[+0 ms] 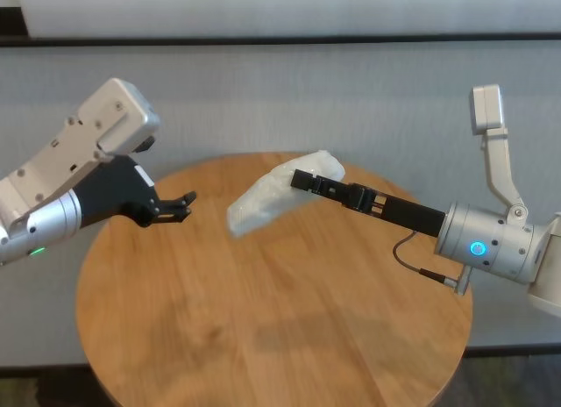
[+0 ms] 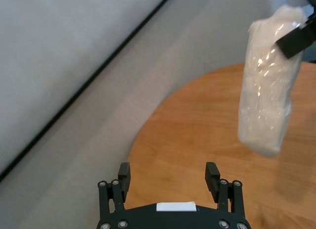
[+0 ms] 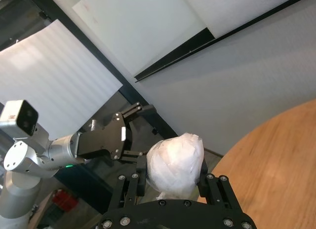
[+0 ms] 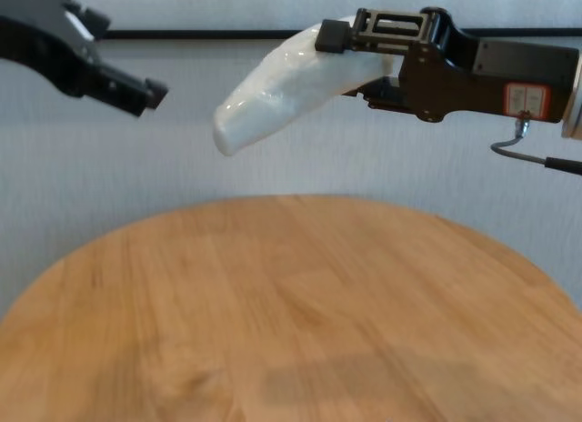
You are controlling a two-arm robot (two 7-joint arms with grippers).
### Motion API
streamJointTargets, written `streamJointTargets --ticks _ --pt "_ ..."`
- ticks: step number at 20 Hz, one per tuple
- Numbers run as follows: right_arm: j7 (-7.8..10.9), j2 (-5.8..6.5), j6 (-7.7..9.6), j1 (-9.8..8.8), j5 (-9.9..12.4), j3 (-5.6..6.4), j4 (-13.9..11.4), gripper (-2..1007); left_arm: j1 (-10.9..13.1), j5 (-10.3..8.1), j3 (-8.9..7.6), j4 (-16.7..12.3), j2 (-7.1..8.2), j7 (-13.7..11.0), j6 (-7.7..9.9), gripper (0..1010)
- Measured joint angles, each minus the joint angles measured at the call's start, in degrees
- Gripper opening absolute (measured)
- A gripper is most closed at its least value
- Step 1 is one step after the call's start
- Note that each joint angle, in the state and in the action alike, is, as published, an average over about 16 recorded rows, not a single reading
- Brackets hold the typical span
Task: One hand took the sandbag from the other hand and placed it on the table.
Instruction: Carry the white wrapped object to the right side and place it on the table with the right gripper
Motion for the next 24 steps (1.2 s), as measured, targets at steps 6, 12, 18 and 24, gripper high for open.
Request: streamJointTargets --ticks 6,12,18,24 --pt "-0.66 -0.01 -0.19 0.03 -0.2 -0.01 0.1 570 -0.6 0.05 0.24 0.9 -0.79 -0.8 2.08 1000" --pt "-3.6 -0.07 -1.69 -0.02 -1.7 0.32 0.6 570 -0.7 -0.28 0.14 1.5 -1.14 -1.2 2.11 1000" --pt "-7.86 -0.07 -4.25 -0.37 -4.0 1.33 1.8 570 -0.7 -0.26 0.15 1.4 -1.09 -1.0 2.37 1000" --pt "-11.19 -0.12 -6.81 -0.68 -6.8 2.42 4.6 570 -0.7 -0.21 0.17 1.2 -1.03 -0.8 2.63 999"
